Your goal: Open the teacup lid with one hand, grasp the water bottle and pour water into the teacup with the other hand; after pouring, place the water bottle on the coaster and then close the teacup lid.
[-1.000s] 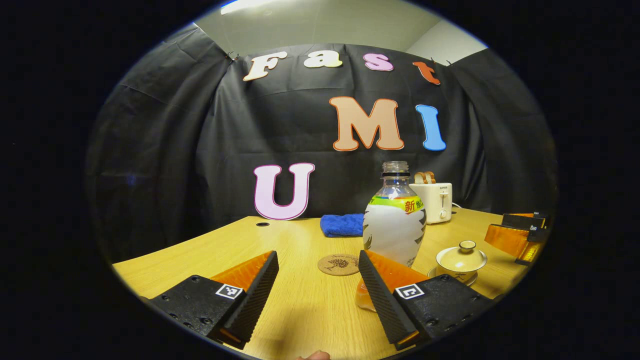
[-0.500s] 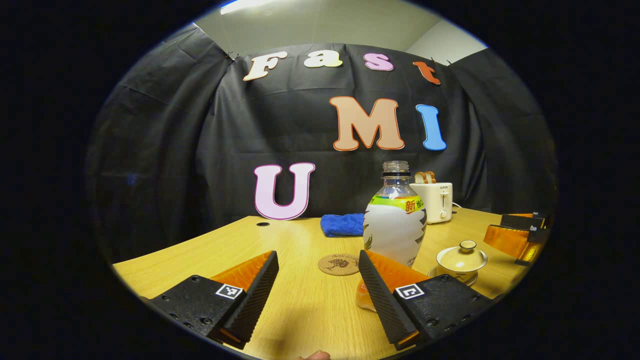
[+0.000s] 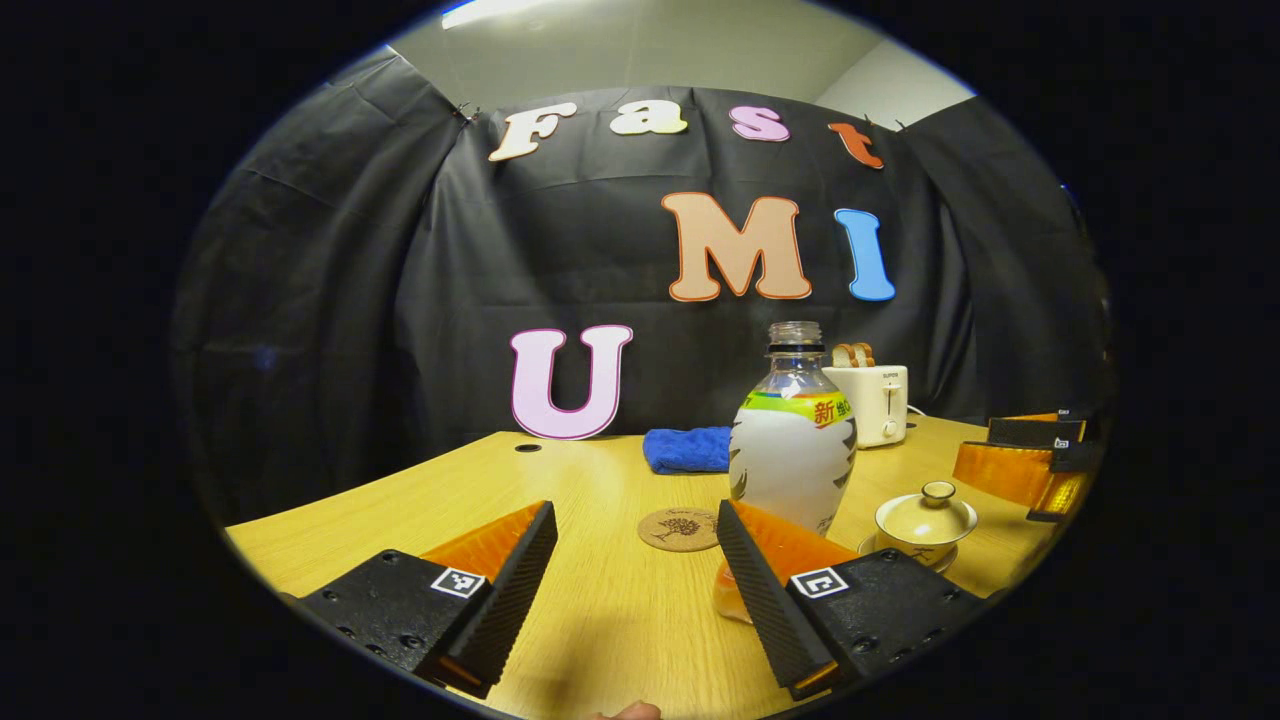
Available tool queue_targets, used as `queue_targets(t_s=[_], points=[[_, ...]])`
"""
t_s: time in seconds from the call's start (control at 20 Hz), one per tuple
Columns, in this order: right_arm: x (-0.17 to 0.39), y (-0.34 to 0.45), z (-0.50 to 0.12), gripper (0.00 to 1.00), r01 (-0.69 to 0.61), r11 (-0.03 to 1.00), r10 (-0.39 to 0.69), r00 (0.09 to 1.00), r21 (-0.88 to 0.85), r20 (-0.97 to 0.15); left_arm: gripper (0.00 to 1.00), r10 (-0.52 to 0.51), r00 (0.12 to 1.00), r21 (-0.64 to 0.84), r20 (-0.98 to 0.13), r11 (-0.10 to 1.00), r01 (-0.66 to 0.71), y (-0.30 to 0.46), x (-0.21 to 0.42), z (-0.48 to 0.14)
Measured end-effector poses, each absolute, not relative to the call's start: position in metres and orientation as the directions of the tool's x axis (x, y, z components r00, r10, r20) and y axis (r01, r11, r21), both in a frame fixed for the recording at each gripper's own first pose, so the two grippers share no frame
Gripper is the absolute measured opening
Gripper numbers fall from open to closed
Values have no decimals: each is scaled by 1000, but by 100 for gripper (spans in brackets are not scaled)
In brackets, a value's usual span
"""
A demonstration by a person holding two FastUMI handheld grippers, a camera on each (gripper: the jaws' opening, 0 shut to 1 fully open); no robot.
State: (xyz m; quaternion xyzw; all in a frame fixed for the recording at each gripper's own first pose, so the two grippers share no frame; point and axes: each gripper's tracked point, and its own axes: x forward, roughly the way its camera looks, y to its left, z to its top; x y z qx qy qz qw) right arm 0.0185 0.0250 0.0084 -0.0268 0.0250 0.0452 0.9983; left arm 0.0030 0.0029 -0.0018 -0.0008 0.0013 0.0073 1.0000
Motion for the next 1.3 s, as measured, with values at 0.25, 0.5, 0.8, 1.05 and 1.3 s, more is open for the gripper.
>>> queue_targets(t_s=[0.25,0.5,0.8,1.05,1.3], points=[[26,42,-3,94,-121,988,112,990,-99,-90,95,15,1000,-2,-1,1000,-15,3,3,-2],[35,49,-13,84,-132,985,117,985,-112,-130,95,19,1000,-2,-2,1000,-19,4,3,-1],[37,60,-26,77,-170,968,135,973,-185,-188,95,19,1000,-2,-1,1000,-19,4,3,-2],[37,67,-27,51,-179,961,141,973,-212,-184,95,19,1000,-3,-2,1000,-19,4,3,-2],[38,66,-27,31,-178,966,145,974,-189,-176,95,25,1000,-2,0,1000,-25,5,3,-2]])
